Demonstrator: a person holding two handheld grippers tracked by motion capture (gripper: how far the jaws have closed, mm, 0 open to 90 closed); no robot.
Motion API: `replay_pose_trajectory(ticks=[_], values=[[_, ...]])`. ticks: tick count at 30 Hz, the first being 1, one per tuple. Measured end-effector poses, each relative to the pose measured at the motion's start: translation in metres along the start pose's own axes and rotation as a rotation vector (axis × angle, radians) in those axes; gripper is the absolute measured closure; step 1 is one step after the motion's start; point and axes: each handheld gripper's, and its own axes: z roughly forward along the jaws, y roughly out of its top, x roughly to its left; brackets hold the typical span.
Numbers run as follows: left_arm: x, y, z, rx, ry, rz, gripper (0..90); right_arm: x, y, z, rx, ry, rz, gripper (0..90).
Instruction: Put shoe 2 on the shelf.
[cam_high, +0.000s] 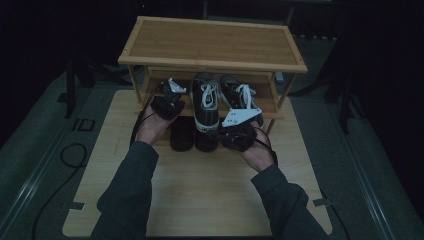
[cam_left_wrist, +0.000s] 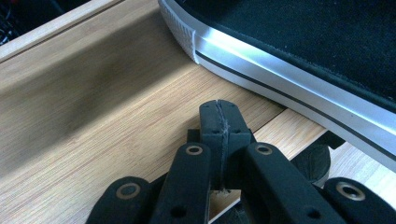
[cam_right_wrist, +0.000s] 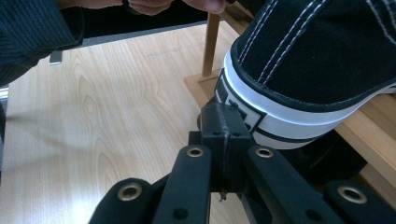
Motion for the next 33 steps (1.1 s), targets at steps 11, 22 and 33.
replay_pose_trajectory(ticks=[11, 22, 33], values=[[0.0, -0.001, 0.0, -0.004, -0.001, -0.003, 90.0, 0.004, 0.004, 0.006, -0.01, -0.045, -0.025, 90.0], [-0.001, 0.0, 0.0, -0.001, 0.009, 0.003, 90.0, 0.007, 0.003, 0.007, -0.008, -0.09, -0.053, 90.0], [-0.002, 0.0, 0.0, 0.002, 0.008, 0.006, 90.0, 0.003, 0.007, 0.013, -0.015, -0.12, -0.054, 90.0]])
